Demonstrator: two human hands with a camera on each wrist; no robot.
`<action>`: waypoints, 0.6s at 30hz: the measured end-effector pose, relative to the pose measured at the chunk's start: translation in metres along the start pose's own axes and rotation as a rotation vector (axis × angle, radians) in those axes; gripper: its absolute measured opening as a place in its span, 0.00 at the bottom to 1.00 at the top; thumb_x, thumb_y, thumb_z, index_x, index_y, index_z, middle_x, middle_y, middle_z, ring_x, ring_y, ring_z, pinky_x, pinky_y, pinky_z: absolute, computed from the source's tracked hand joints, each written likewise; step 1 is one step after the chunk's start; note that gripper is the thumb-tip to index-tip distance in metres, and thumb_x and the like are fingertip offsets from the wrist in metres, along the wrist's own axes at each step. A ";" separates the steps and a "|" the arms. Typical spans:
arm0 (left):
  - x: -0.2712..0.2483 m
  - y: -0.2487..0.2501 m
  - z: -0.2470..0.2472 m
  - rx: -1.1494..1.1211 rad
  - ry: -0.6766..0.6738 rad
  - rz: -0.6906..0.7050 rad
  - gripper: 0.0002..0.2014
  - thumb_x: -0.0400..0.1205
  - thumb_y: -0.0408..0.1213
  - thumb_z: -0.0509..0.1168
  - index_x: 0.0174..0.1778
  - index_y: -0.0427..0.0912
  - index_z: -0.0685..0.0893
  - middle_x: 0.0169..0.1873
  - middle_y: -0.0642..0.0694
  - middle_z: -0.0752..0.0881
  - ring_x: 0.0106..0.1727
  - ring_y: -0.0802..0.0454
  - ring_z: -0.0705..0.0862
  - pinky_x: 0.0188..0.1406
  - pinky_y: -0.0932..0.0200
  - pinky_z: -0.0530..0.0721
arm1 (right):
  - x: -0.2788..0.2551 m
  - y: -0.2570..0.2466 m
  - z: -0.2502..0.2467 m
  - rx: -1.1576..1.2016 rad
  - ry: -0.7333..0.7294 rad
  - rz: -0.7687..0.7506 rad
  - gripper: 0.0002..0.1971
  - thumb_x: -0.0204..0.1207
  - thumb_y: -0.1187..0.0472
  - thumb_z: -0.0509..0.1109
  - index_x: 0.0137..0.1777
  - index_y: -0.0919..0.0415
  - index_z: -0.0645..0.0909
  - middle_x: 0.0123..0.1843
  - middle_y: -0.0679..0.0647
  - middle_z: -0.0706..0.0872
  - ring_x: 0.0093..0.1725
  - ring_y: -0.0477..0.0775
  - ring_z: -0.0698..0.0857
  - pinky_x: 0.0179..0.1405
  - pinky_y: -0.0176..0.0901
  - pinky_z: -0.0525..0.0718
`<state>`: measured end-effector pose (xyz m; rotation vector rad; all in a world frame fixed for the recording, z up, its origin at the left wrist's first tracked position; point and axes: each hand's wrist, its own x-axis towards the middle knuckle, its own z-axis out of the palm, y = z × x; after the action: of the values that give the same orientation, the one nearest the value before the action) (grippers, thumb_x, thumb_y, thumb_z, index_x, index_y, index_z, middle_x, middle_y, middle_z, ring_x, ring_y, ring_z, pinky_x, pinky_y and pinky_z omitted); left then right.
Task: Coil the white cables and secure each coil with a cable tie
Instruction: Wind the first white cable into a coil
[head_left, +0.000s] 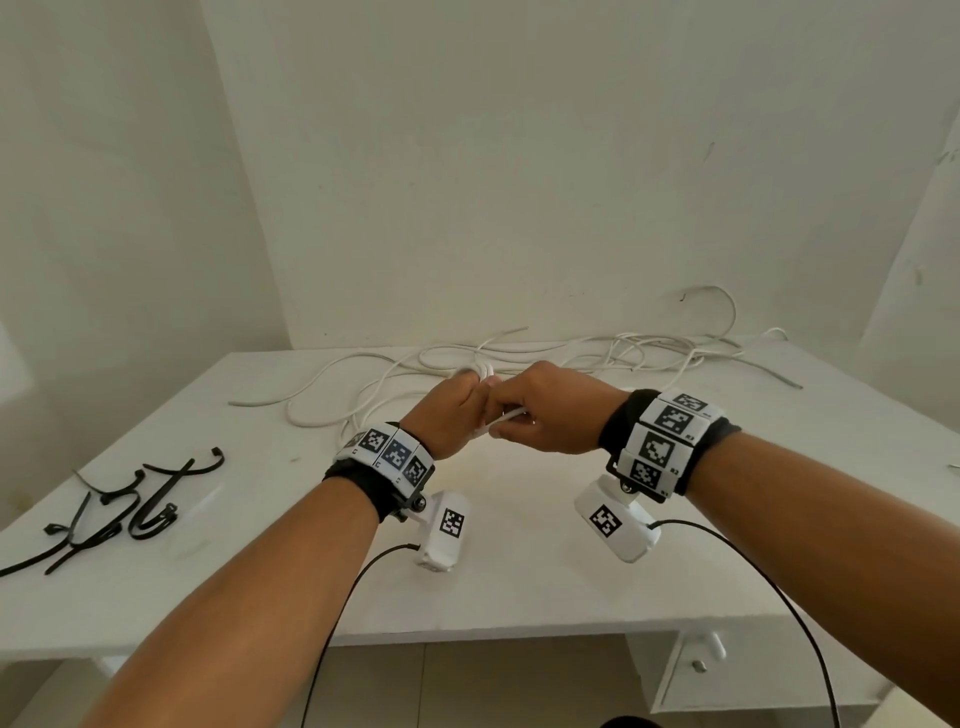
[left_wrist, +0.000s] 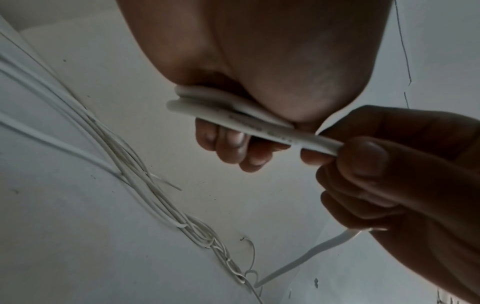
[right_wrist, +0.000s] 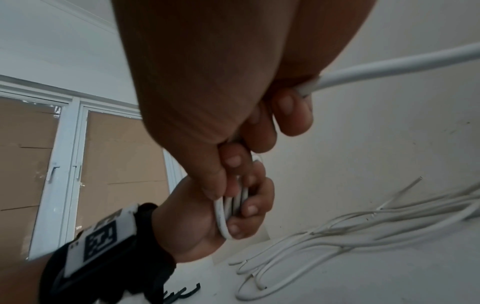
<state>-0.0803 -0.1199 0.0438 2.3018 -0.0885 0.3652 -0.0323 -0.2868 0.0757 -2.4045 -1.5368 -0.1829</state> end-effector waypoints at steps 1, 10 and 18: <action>-0.001 -0.001 0.000 0.014 -0.013 0.002 0.20 0.92 0.43 0.49 0.33 0.44 0.67 0.23 0.49 0.74 0.19 0.63 0.70 0.24 0.70 0.68 | 0.000 0.000 -0.002 0.007 0.003 0.002 0.05 0.79 0.52 0.70 0.52 0.50 0.86 0.34 0.38 0.78 0.35 0.42 0.78 0.38 0.40 0.78; -0.015 0.004 -0.003 -0.143 -0.183 -0.090 0.30 0.90 0.54 0.44 0.29 0.37 0.72 0.19 0.44 0.75 0.17 0.46 0.72 0.24 0.58 0.70 | 0.002 0.006 -0.031 0.124 0.074 -0.016 0.05 0.76 0.53 0.77 0.47 0.53 0.89 0.34 0.37 0.85 0.35 0.34 0.82 0.35 0.28 0.76; -0.025 0.016 -0.008 -0.774 -0.288 -0.068 0.23 0.84 0.57 0.53 0.28 0.45 0.66 0.21 0.50 0.59 0.19 0.57 0.53 0.15 0.70 0.54 | 0.006 0.013 -0.046 0.406 0.217 0.006 0.04 0.72 0.55 0.81 0.41 0.54 0.90 0.36 0.50 0.91 0.36 0.46 0.84 0.39 0.37 0.81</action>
<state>-0.1092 -0.1267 0.0527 1.5671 -0.2471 -0.0477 -0.0158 -0.3005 0.1184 -2.0014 -1.3215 -0.1130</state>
